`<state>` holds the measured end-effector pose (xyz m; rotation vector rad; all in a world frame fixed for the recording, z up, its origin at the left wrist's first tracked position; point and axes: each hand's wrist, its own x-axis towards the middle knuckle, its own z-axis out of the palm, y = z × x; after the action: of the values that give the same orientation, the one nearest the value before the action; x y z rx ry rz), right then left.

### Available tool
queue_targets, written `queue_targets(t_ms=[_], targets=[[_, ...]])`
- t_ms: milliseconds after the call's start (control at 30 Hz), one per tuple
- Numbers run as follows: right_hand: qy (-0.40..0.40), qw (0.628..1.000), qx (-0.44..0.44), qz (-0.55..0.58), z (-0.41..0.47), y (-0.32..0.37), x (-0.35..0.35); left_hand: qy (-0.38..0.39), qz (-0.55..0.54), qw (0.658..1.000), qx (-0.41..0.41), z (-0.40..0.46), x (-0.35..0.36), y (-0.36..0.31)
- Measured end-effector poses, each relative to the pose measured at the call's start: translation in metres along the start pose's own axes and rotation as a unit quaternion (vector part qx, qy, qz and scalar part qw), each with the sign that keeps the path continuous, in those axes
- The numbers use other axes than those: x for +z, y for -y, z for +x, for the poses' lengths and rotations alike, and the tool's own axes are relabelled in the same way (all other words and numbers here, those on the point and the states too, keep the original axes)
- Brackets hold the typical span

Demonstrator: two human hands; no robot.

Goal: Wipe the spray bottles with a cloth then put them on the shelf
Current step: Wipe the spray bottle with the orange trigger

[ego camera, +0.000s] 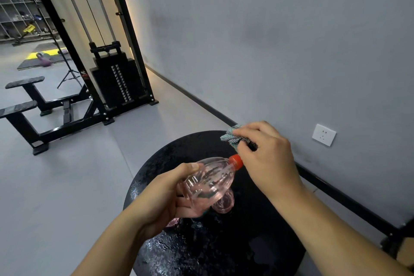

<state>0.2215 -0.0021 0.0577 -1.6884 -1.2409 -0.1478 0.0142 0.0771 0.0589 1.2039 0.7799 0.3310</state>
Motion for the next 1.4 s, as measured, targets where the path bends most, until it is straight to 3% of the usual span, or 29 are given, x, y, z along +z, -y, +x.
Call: queue_targets(t_ms=[200, 600, 800, 1067, 1300, 1400], targets=[[-0.081, 0.996, 0.017, 0.026, 0.006, -0.003, -0.012, -0.007, -0.001, 1.000, -0.009, 0.001, -0.003, 0.001], [0.059, 0.997, 0.043, 0.006, -0.002, -0.005, 0.004, -0.057, -0.106, 0.991, 0.053, 0.003, -0.013, 0.004], [0.032, 0.998, 0.045, 0.009, -0.001, -0.007, -0.001, -0.025, -0.076, 0.995, 0.056, 0.003, -0.009, 0.004], [-0.012, 0.999, 0.042, 0.006, -0.001, -0.017, -0.014, -0.021, -0.134, 0.985, 0.110, 0.015, -0.012, 0.008], [-0.002, 0.998, 0.065, 0.009, -0.009, -0.028, -0.030, -0.080, -0.066, 0.986, 0.132, 0.028, 0.002, 0.012], [0.006, 0.997, 0.083, 0.005, -0.014, -0.036, -0.041, -0.124, 0.042, 0.980, 0.152, 0.031, 0.017, 0.020]])
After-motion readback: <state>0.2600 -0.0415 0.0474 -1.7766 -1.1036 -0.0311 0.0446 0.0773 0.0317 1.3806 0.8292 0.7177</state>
